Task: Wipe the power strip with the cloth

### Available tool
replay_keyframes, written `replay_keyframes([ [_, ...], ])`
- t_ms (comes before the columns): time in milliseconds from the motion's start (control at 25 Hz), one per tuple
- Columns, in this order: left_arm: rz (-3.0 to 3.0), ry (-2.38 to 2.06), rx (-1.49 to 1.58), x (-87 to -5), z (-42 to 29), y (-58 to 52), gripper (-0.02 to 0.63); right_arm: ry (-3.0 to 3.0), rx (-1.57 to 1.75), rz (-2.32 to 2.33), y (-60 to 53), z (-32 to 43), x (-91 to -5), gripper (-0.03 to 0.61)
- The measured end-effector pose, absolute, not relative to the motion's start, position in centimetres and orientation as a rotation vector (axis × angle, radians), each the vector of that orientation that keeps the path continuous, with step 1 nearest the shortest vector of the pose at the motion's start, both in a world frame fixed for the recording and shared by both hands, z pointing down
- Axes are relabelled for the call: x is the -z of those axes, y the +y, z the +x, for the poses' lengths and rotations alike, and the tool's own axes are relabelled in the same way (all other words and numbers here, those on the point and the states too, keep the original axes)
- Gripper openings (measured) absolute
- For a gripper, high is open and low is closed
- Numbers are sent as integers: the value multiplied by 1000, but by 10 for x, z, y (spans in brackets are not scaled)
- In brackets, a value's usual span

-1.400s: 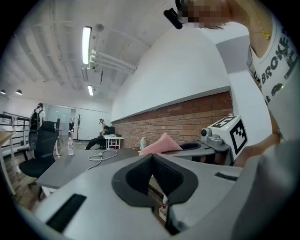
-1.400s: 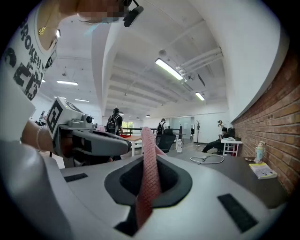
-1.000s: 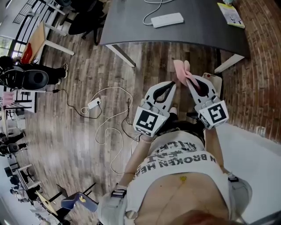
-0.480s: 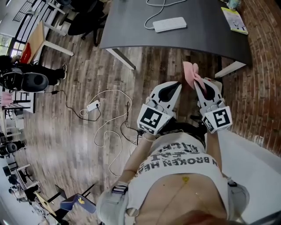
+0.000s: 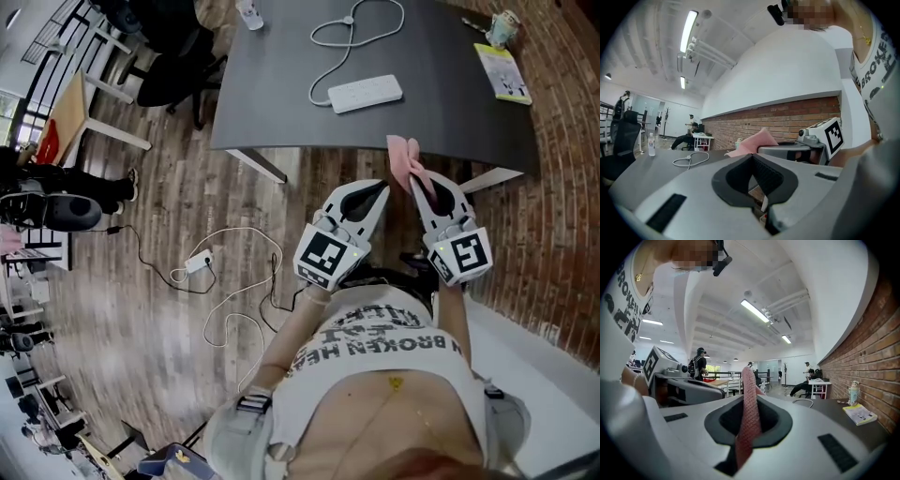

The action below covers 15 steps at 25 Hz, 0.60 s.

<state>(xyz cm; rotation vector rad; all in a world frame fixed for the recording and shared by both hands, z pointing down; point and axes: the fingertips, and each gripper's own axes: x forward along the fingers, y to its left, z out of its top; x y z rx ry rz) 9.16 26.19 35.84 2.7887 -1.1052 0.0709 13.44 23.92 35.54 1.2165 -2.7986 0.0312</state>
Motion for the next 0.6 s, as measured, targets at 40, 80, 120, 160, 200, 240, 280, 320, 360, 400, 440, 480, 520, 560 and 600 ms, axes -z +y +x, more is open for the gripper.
replay_keyframes([
  [40, 2795, -1089, -70, -358, 87, 251, 8, -2798, -28, 1223, 228, 128, -355, 17],
  [80, 2801, -1074, -67, -358, 82, 239, 8, -2796, -27, 1230, 216, 123, -355, 17],
  [120, 2806, -1062, -65, -358, 78, 229, 8, -2795, -30, 1235, 205, 117, -355, 17],
  [160, 2812, -1053, -66, -359, 74, 218, 8, -2794, -33, 1237, 195, 112, -357, 17],
  [200, 2816, -1046, -69, -360, 69, 209, 8, -2794, -37, 1237, 185, 106, -358, 17],
  [240, 2818, -1041, -73, -361, 65, 200, 8, -2793, -41, 1235, 176, 101, -360, 17],
  [280, 2818, -1038, -76, -362, 60, 192, 8, -2791, -44, 1233, 168, 96, -362, 17],
  [320, 2819, -1036, -81, -363, 56, 184, 8, -2788, -46, 1233, 161, 91, -363, 17],
  [360, 2821, -1035, -87, -365, 51, 178, 8, -2785, -47, 1234, 154, 87, -363, 17],
  [400, 2822, -1035, -95, -366, 47, 172, 8, -2782, -49, 1236, 148, 83, -364, 17],
  [440, 2822, -1034, -102, -367, 43, 166, 8, -2779, -51, 1238, 143, 79, -365, 17],
  [480, 2820, -1033, -105, -368, 39, 161, 8, -2776, -55, 1240, 137, 76, -365, 17],
  [520, 2815, -1033, -104, -369, 36, 156, 8, -2771, -59, 1239, 132, 74, -366, 17],
  [560, 2810, -1035, -101, -370, 33, 151, 8, -2765, -62, 1237, 128, 73, -368, 17],
  [600, 2803, -1038, -97, -371, 31, 147, 8, -2759, -65, 1234, 124, 72, -369, 17],
])
